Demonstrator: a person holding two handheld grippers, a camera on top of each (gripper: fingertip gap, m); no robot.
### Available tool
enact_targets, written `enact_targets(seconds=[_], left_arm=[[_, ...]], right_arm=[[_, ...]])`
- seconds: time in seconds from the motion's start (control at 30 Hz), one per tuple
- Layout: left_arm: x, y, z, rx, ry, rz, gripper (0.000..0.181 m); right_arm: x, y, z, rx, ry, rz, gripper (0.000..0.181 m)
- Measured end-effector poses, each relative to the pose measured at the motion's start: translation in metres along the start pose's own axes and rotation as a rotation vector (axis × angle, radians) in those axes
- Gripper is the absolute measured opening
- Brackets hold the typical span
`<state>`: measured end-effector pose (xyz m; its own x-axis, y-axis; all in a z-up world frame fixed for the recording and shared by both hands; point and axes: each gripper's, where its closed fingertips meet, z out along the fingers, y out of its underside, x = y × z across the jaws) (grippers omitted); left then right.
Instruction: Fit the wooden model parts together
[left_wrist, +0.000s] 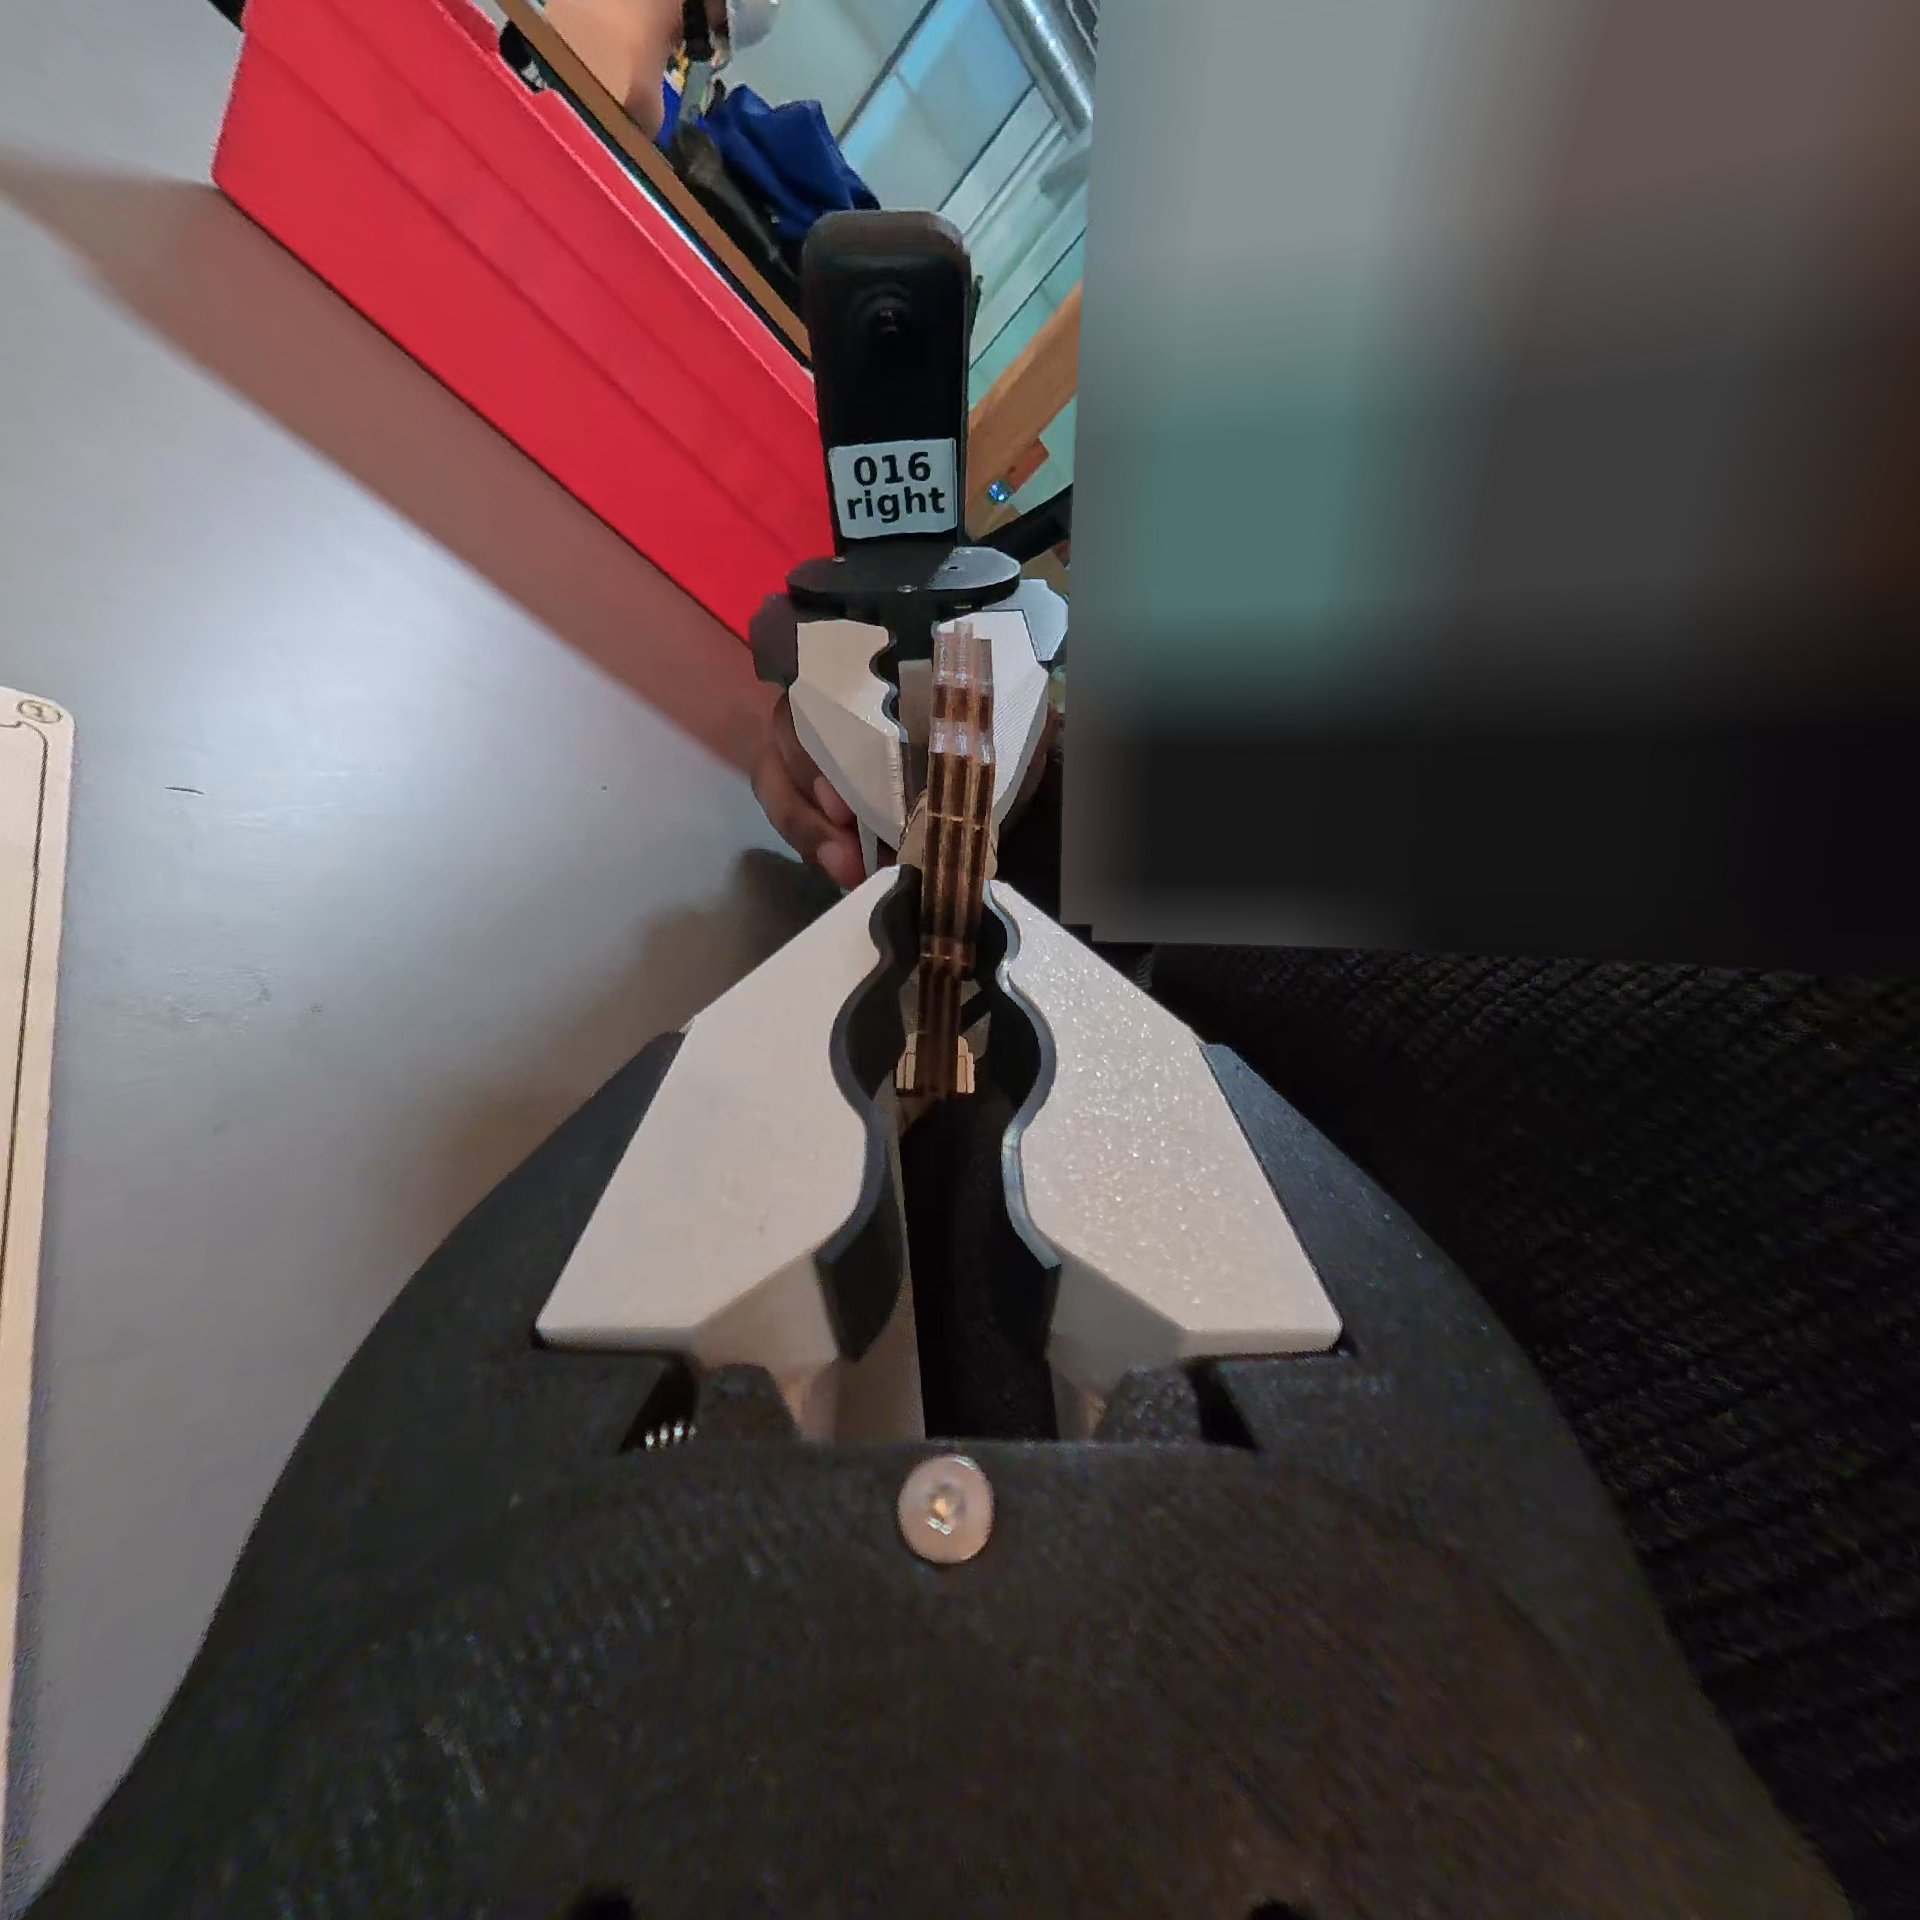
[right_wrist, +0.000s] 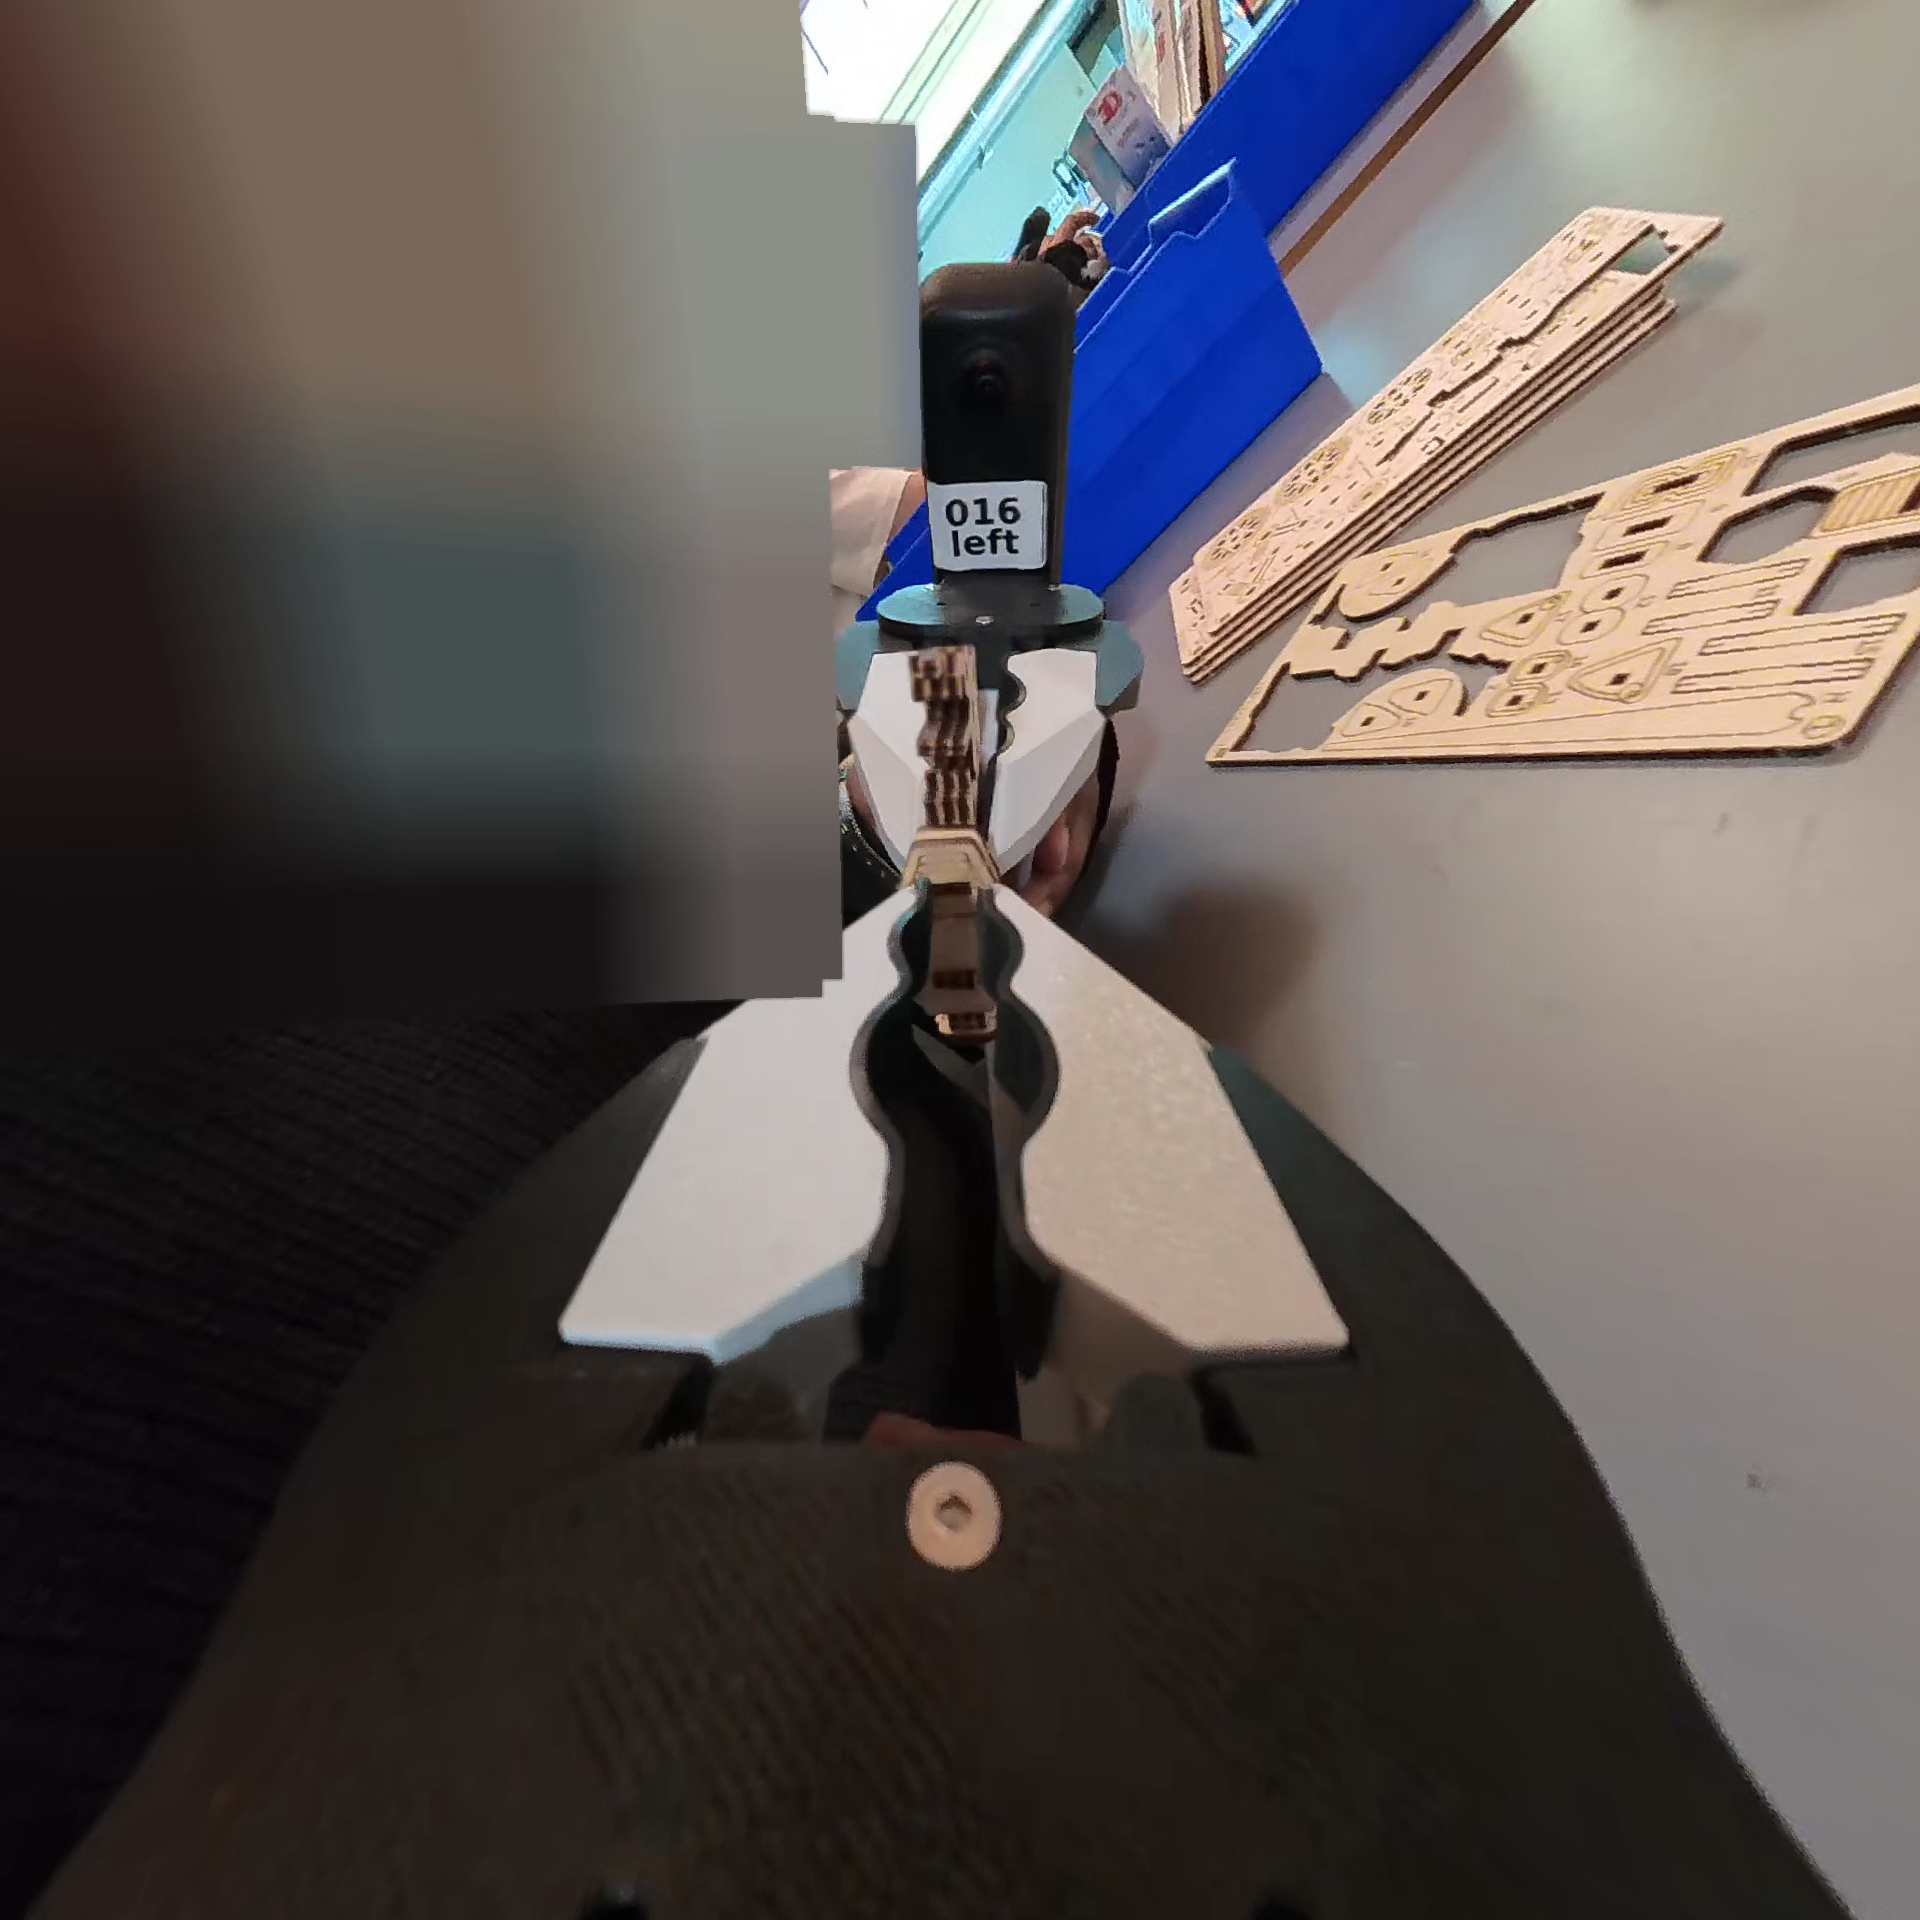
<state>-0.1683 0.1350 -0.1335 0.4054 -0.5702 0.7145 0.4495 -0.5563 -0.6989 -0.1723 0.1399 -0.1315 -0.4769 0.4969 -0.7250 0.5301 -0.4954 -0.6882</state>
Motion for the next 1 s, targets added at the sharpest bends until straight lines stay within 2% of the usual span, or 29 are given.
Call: enact_targets(seconds=[0.3,1.0], left_arm=[[-0.013,0.003,-0.001,-0.037,-0.062,-0.044,0.007],[-0.014,0.008,0.0,-0.055,-0.05,-0.121,0.007]], right_arm=[[0.014,0.004,0.0,-0.013,0.026,0.045,0.008],[0.014,0.006,0.0,-0.017,0.044,0.048,0.007]])
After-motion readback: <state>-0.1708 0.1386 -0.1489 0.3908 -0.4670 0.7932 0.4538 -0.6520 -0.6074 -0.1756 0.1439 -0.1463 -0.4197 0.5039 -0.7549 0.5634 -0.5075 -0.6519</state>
